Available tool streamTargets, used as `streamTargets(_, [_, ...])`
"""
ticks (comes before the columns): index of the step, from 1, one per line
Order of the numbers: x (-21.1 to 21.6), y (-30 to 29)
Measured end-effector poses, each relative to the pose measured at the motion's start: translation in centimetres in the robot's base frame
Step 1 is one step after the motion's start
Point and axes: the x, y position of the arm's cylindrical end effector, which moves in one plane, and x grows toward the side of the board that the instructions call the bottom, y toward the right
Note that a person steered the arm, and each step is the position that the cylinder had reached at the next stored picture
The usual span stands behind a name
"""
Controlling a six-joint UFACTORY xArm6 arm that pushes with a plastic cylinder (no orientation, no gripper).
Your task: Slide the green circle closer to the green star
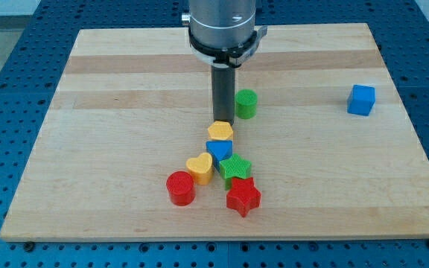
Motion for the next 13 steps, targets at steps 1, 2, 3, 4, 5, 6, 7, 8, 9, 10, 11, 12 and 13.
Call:
streamTargets(1, [0.0,-0.1])
streamTargets(2, [-1.1,-0.3])
streamTargets(3, [-2.8,-1.4])
streamTargets(4, [-5.3,-0.9])
streamTargets(5, [-6.2,1.0])
streamTargets(6, [-5.9,3.0])
streamTargets(7, [-3.8,4.0])
streamTargets(8, [-2.9,5.0])
streamTargets(9, [-2.9,6.4])
streamTargets(10, [-2.7,7.3])
streamTargets(11, [-1.6,7.4])
streamTargets(12, [0.3,7.4])
streamTargets(13, [2.4,7.4])
